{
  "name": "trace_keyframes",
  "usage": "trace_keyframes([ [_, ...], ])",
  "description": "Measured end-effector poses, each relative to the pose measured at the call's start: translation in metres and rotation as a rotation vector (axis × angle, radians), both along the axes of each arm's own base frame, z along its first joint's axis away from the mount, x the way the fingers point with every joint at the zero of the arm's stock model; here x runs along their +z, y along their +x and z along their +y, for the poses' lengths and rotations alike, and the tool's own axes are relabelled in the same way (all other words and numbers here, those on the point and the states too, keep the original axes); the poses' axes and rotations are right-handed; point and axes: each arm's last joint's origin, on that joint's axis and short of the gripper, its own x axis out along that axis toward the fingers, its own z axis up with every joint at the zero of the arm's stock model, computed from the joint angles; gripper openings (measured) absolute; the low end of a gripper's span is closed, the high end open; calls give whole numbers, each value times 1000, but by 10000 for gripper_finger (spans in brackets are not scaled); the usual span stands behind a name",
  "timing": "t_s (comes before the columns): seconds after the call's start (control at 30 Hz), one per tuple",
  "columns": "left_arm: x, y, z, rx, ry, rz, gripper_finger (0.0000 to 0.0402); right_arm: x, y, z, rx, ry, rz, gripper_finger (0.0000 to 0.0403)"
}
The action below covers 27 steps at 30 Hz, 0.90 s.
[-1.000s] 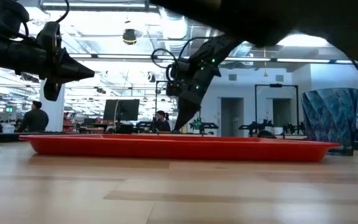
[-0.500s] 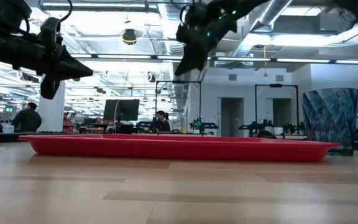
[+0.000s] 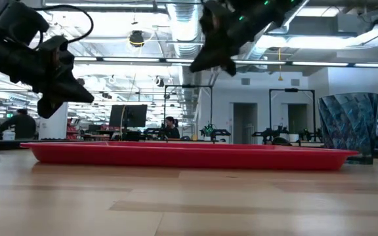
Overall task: Pick and place plate/cup/fork/spoon on tray
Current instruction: Put the glass cup at the top left of the red tray
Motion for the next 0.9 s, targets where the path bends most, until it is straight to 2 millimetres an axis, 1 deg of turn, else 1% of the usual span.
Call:
trace_keyframes([
  [0.1, -3, 2, -1, -37, -34, 23, 0, 3, -14, 12, 12, 26, 57, 4],
  [0.2, -5, 5, -2, -93, -74, 37, 0, 6, -36, 14, 20, 17, 103, 3],
  [0.3, -8, 7, -1, -61, -102, 65, 0, 13, -59, 4, 13, -34, 62, 3],
  [0.4, -11, 8, 2, 51, -134, 108, 0, 17, -81, -10, -13, -48, 31, 2],
  [0.47, -7, 10, 5, 118, -119, 119, 0, 19, -95, -17, -38, -54, 17, 3],
  [0.57, 5, 14, 9, 179, -87, 142, 0, 22, -109, -26, -79, -59, -6, 4],
  [0.7, 14, 19, 17, 230, -89, 229, 0, 22, -112, -31, -107, -52, -9, 3],
  [0.8, 11, 18, 27, 284, -141, 299, 0, 21, -112, -33, -156, -46, 0, 4],
  [0.9, 5, 15, 41, 322, -187, 380, 0, 15, -107, -33, -201, -36, 19, 8],
])
